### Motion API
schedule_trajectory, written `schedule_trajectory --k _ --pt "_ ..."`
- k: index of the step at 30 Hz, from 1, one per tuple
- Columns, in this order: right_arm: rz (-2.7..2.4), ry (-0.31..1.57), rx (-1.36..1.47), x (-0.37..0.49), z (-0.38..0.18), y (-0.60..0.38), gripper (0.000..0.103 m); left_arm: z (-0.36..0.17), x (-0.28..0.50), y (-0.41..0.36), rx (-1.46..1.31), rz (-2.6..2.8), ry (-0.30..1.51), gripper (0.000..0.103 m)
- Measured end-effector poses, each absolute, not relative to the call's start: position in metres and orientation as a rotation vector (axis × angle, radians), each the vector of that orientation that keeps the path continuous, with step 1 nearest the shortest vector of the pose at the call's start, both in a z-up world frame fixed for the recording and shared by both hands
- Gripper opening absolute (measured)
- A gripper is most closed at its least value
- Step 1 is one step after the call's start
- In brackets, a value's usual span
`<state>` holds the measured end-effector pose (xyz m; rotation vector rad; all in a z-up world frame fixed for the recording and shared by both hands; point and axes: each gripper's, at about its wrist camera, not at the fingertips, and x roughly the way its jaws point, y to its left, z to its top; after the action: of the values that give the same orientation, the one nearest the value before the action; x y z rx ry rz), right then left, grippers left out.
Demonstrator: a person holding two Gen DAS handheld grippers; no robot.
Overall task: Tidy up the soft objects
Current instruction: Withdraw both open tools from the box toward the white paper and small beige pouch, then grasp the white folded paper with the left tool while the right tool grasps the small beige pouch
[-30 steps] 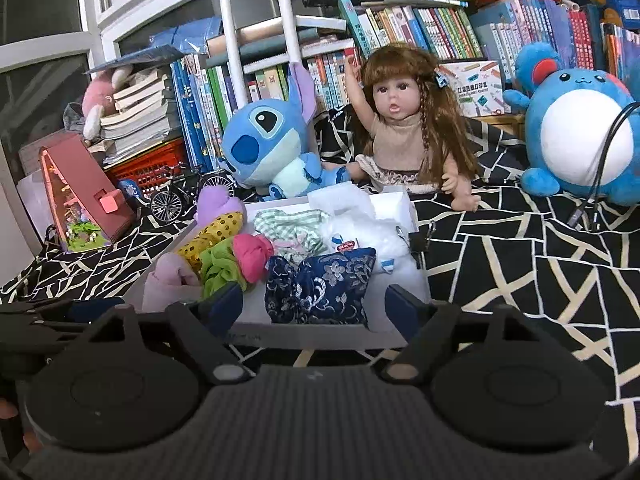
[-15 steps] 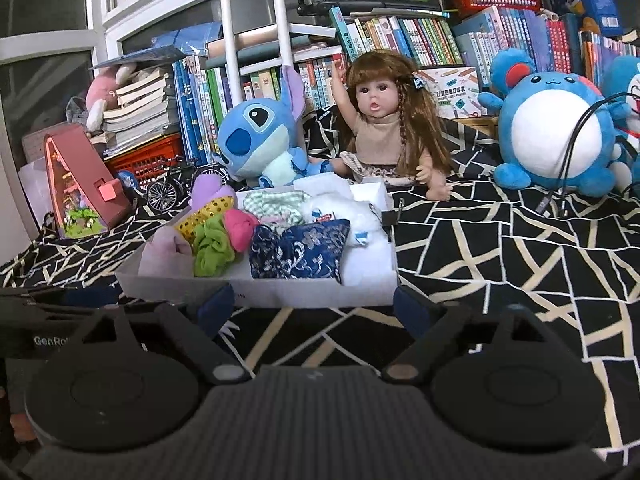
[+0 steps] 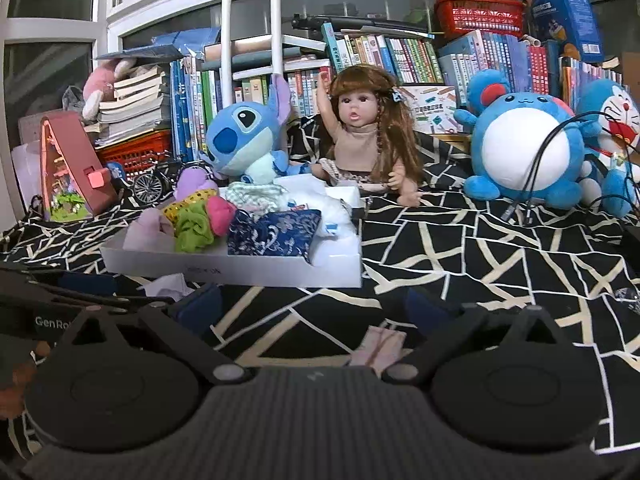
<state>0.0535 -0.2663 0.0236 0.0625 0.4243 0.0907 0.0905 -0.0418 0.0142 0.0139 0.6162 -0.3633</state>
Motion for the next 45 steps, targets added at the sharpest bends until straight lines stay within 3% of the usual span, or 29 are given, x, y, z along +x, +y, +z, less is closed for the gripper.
schedule_trajectory --k 37,40,45 --pt "-0.018 0.466 0.074 0.039 -0.006 -0.288 0.101 0.000 0.092 -0.058 -0.014 -0.342 0.619 0.090" --pt "-0.012 0.480 0.074 0.041 -0.007 -0.286 0.095 0.001 0.096 -0.056 -0.041 -0.325 0.626 0.084" --pt "0.002 0.515 0.081 0.045 -0.008 -0.284 0.079 0.001 0.103 -0.055 -0.070 -0.315 0.645 0.065"
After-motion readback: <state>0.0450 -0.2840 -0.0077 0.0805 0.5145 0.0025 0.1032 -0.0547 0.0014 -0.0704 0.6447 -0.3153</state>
